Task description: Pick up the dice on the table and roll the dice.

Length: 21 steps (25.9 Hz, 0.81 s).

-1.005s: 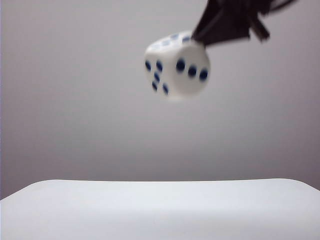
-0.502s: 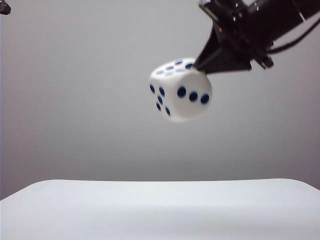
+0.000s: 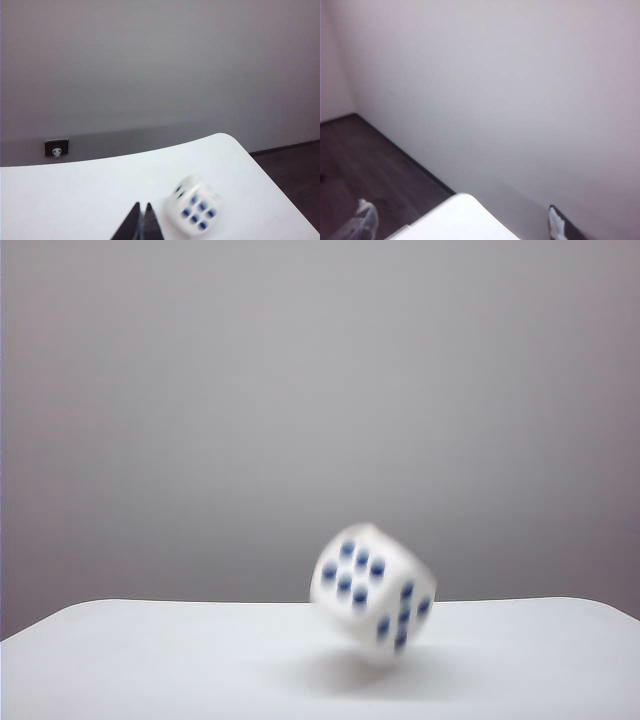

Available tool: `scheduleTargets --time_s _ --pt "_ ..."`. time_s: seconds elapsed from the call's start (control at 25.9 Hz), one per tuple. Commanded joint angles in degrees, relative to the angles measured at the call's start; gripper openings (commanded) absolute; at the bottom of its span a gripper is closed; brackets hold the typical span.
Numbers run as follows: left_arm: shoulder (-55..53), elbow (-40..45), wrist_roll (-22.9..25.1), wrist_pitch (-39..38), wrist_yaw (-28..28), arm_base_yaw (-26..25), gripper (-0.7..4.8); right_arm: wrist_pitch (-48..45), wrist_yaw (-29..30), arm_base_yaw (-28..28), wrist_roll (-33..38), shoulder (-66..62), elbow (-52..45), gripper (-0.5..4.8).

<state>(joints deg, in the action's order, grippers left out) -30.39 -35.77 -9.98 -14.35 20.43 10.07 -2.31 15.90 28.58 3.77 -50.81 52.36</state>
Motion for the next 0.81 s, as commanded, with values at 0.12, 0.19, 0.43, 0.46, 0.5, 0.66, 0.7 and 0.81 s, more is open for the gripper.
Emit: scheduleTargets --time_s 0.12,0.19,0.43,0.46,0.5,0.66,0.7,0.81 --pt "0.07 -0.11 -0.13 0.7 1.73 0.0 -0.04 15.82 -3.74 0.02 -1.49 4.63 0.0 4.79" --pt "0.07 -0.11 -0.07 0.7 1.99 0.0 -0.04 22.95 -5.49 0.02 -1.55 6.01 -0.07 4.79" --pt "0.07 -0.11 0.55 -1.07 3.02 0.0 -0.04 30.86 -7.52 0.02 -1.18 6.45 -0.11 4.79" --pt "0.02 -0.11 0.74 -2.54 2.99 0.0 -0.04 32.35 -7.52 0.02 -0.94 6.4 -0.11 4.79" --pt "0.02 -0.11 1.42 -3.32 2.99 0.0 -0.04 32.92 -7.69 0.02 -0.94 6.4 -0.11 4.79" --pt "0.02 -0.11 4.04 -6.38 2.86 0.0 -0.04 34.69 -9.92 0.04 -0.79 6.4 -0.13 4.79" --pt "0.02 -0.11 4.07 -6.82 2.75 -0.02 -0.04 34.95 -10.16 0.04 -0.79 6.4 -0.13 4.79" --pt "0.04 -0.11 4.04 -6.69 2.75 -0.02 -0.04 35.26 -12.9 0.04 0.31 6.51 -0.13 4.79"
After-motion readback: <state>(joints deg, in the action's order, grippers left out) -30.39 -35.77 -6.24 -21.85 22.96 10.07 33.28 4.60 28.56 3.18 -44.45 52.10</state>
